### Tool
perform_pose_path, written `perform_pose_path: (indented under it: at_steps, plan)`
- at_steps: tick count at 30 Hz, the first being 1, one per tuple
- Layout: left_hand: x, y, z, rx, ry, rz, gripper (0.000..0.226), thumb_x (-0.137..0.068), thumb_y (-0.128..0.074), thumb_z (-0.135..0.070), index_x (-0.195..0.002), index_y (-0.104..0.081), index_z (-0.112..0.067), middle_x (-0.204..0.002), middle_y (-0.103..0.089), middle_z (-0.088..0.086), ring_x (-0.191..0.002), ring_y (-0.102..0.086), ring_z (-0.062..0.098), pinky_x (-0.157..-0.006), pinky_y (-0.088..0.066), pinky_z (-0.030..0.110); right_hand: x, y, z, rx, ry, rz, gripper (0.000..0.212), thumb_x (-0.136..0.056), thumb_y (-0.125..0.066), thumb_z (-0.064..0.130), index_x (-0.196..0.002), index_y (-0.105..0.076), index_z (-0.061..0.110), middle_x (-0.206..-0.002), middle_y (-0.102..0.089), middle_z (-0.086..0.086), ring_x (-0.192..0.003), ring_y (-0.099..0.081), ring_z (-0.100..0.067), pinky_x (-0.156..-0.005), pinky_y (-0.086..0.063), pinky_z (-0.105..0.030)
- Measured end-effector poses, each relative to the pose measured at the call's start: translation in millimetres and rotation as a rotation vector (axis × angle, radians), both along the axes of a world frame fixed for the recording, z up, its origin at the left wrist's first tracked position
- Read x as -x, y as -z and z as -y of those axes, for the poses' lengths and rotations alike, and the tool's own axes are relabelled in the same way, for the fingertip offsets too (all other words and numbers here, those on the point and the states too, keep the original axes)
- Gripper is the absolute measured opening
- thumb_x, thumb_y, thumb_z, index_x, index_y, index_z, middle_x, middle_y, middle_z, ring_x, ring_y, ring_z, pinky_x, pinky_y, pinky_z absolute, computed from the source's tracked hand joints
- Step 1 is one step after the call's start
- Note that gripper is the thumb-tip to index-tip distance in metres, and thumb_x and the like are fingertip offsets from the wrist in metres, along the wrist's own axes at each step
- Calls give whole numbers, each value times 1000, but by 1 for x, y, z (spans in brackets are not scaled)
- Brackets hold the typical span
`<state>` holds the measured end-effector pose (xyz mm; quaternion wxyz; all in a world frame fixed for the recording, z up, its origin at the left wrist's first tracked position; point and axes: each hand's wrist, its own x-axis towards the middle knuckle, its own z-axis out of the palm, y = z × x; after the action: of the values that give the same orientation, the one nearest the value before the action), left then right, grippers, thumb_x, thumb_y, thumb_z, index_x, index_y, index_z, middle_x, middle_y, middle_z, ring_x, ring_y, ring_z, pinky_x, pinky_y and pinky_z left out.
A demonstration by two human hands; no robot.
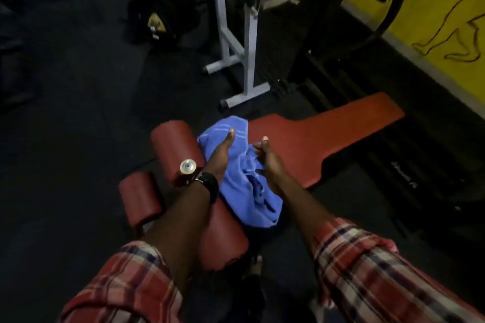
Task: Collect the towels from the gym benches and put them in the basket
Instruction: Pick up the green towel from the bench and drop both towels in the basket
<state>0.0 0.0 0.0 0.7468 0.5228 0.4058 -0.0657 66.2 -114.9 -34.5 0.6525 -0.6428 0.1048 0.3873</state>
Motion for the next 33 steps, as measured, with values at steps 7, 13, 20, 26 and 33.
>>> perform_pose_path:
  at_steps: [7,13,20,26,33]
  plan:
    - [28,50,1,91,-179,28,33,-98,-47,-47,-96,-68,-21,-73,-76,-8,-67,-72,2,-55,-54,15,44,36,-8,178,-284,-102,48,-99,-33,57,-101,-65,21,-89,-65,4,-74,-55,-7,-63,-34,-26]
    - [42,52,7,-17,-57,-37,57,-97,-48,-46,-125,-61,2,-124,-65,24,-119,-60,36,-106,-45,46,43,28,2,117,-224,-149,45,-96,-41,57,-92,-66,21,-90,-68,3,-65,-49,-11,-61,-37,-27]
    - [27,14,36,-273,3,-131,26,-83,-67,-27,-96,-69,-5,-91,-72,7,-85,-65,25,-68,-47,29,28,-33,57,-141,-214,-62,36,-98,-42,49,-97,-65,21,-80,-70,3,-81,-57,-13,-60,-46,-31]
    - [19,-41,107,-186,107,39,18,-84,-56,-22,-78,-69,-11,-78,-71,6,-77,-65,26,-70,-53,34,31,-72,137,-130,23,69,39,-95,-51,44,-71,-65,17,-64,-63,4,-57,-51,-13,-49,-39,-23]
    - [55,-101,231,-272,272,162,32,-63,-62,-30,-38,-43,-23,-50,-42,-5,-46,-38,15,-49,-31,27,84,-96,287,-207,335,148,32,-95,-54,36,-76,-68,14,-68,-63,0,-50,-55,-9,-40,-40,-19]
